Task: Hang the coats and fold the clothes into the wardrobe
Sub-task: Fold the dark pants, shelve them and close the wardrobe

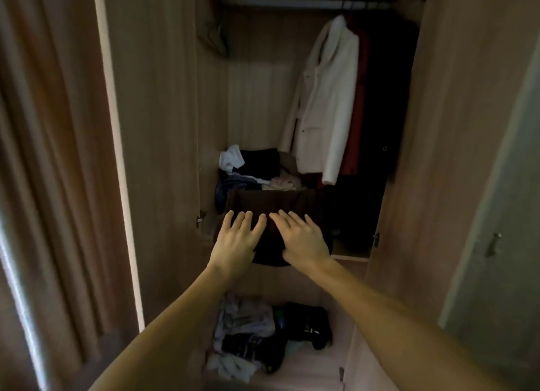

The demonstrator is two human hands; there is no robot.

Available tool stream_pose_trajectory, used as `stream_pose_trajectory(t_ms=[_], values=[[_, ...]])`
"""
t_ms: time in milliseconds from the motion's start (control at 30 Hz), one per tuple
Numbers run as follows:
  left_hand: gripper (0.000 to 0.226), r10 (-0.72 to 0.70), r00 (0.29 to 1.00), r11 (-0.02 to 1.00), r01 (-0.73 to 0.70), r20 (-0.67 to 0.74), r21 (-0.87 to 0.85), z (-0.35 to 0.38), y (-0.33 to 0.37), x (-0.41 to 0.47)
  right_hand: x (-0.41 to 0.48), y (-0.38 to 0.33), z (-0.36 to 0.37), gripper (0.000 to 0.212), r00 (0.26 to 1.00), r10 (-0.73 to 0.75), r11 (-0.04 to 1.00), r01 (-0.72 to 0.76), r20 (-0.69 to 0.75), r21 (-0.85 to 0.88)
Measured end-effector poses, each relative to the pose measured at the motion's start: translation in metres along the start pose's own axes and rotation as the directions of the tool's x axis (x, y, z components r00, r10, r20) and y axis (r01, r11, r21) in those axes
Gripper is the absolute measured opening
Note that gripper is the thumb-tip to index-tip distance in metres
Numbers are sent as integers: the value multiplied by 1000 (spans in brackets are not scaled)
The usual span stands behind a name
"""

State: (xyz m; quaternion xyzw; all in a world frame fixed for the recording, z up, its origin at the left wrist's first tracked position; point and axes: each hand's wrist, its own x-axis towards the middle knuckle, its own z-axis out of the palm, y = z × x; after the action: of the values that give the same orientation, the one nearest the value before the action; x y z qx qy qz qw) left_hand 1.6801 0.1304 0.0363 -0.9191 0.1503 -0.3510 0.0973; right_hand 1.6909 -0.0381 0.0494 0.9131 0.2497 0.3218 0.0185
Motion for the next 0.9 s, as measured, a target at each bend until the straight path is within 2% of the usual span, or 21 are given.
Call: stream_pose_trajectory(t_ms=[333, 600, 700, 900], values=[[96, -36, 994, 999, 33, 106, 36, 120, -10, 109, 98, 90, 130, 87, 999, -23, 992, 20, 24, 124], [99, -64, 977, 997, 54, 203, 55, 208, -59, 168, 181, 109, 215, 86, 995, -68, 985, 56, 70, 163], [98, -63, 978, 996, 49, 201, 73, 245, -88, 198, 223, 116, 249, 91, 995, -82, 986, 74, 51, 152], [96, -96, 990, 993, 89, 107, 73, 332, -146, 261, 313, 130, 318, 100, 996, -85, 988, 84, 3, 132]])
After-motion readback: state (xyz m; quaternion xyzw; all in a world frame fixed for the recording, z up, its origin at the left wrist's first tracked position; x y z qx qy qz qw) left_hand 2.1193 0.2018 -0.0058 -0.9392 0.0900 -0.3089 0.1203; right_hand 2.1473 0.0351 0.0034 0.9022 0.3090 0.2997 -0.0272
